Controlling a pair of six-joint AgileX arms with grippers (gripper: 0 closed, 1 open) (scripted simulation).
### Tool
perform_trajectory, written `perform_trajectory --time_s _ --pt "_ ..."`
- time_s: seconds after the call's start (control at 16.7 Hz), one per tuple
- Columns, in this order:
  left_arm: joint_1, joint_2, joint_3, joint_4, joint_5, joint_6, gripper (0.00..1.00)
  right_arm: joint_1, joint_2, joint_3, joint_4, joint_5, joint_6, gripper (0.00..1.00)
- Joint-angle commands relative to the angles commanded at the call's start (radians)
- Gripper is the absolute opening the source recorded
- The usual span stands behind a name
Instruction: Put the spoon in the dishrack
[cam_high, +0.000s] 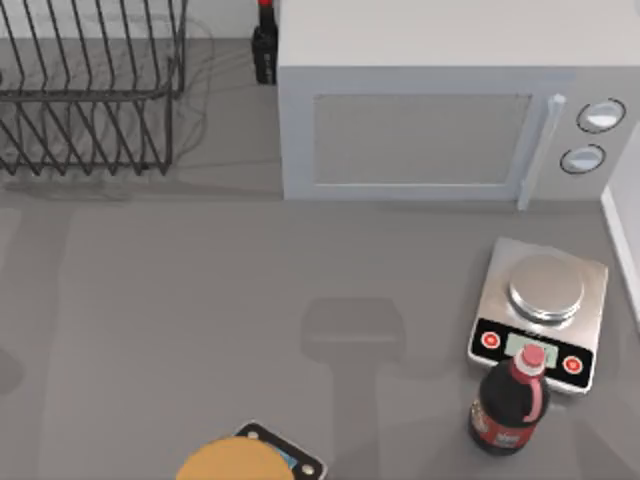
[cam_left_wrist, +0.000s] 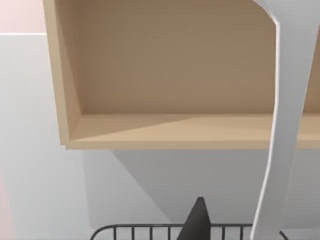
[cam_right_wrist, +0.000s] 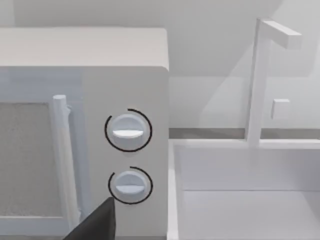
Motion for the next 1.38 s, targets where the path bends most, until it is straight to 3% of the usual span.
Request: perform_trajectory --time_s 0.3,0.9,1.08,1.38 --pt "-0.021 0.2 -0.014 0.21 -0.016 -0.001 0.0 0.0 0.0 0.0 0.0 0.0 0.0 1.0" --pt "-0.094 0.774 -0.163 0.947 -0.086 0.003 0.0 0.0 0.0 0.0 0.0 0.0 0.0 1.0" --pt "-0.107 0.843 -0.19 1.036 -0.099 0.001 0.0 0.0 0.0 0.0 0.0 0.0 0.0 1.0" --pt "-0.108 0.85 -0.193 1.045 -0.1 0.0 0.0 0.0 0.0 0.0 0.0 0.0 0.0 1.0"
